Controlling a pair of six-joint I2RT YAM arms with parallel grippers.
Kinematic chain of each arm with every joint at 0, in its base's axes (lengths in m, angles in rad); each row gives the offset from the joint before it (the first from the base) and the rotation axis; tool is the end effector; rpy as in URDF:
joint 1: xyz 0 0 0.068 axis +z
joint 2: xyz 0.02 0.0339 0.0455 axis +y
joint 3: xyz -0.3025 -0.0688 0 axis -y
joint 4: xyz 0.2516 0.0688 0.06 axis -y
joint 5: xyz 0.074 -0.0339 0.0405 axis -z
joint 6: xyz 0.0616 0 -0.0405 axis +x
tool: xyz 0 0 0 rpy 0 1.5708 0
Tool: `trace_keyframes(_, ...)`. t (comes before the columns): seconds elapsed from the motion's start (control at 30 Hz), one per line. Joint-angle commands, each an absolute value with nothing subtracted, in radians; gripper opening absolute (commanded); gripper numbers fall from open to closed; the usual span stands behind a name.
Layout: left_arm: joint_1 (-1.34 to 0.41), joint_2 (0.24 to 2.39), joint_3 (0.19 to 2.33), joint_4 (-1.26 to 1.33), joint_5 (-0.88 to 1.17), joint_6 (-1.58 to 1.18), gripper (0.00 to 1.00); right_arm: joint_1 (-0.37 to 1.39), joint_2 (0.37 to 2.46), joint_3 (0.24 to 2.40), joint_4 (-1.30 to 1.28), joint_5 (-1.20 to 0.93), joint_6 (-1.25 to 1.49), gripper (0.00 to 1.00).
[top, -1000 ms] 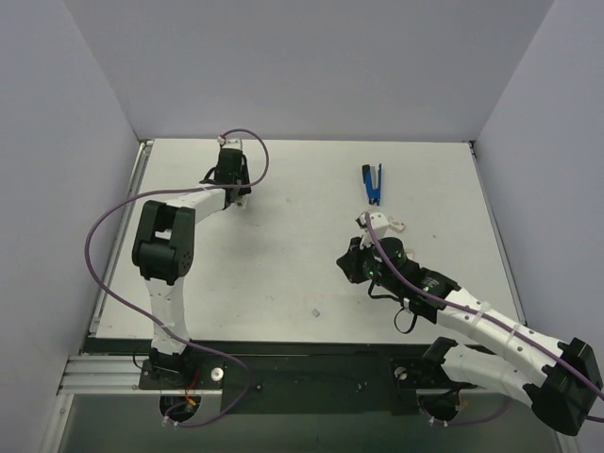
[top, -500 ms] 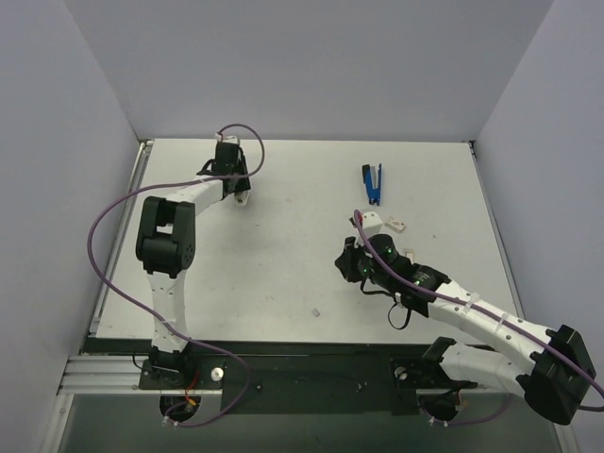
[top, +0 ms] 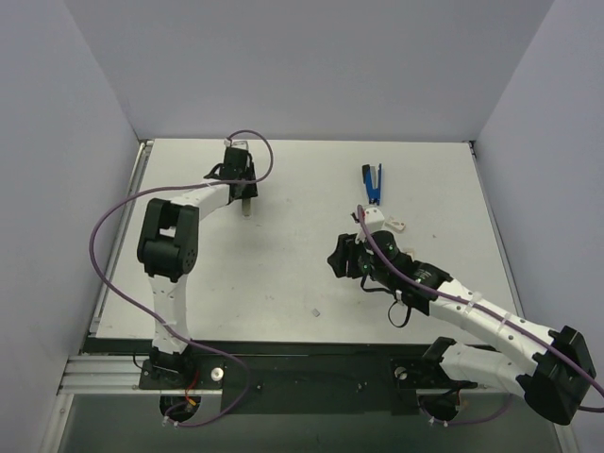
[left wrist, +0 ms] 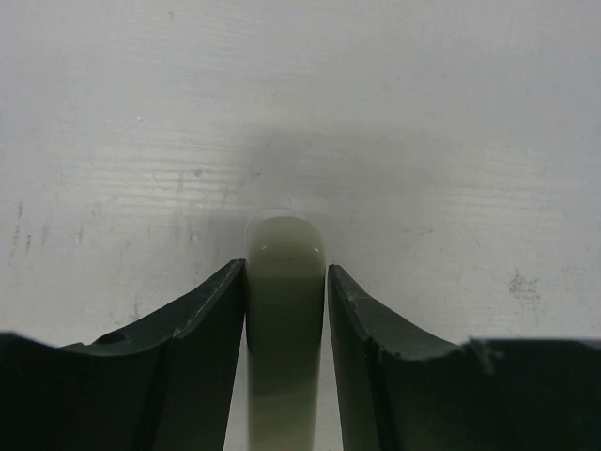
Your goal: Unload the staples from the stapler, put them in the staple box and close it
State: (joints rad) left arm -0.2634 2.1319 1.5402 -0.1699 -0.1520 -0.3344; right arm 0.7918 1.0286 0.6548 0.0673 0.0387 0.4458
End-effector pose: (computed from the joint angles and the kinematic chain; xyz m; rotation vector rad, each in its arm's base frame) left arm 0.5053 -0.1266 0.1860 -0.1582 2.3193 -0.1239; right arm 0.1768 0.1757 0.2957 -0.3099 1.9346 0.8014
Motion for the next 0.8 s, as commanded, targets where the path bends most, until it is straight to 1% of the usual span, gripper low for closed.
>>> trace_keyframes(0.0,-0.316,2.077,1.54,-0.233,-0.215,-0.298,0.5,0.784,1.031,0.707,0.051,0.075,0.456,0.48)
trace_keyframes(0.1,-0.348,2.034,1.548,-0.252,-0.273,-0.276,0.5,0.756,1.034,0.739,0.025,0.113,0.453,0.54)
trace_keyframes(0.27,-0.455,1.985,1.591,-0.33,-0.491,-0.218,0.54,0.655,1.046,0.798,0.003,0.112,0.483,0.58)
trace_keyframes(0.4,-0.492,1.951,1.592,-0.362,-0.569,-0.21,0.54,0.609,1.075,0.839,-0.028,0.109,0.503,0.61)
trace_keyframes(0.63,-0.517,1.807,1.506,-0.354,-0.6,-0.282,0.55,0.525,1.23,0.956,-0.048,0.103,0.535,0.64)
trace_keyframes(0.77,-0.575,1.697,1.384,-0.312,-0.554,-0.336,0.55,0.457,1.325,1.04,-0.057,0.115,0.545,0.64)
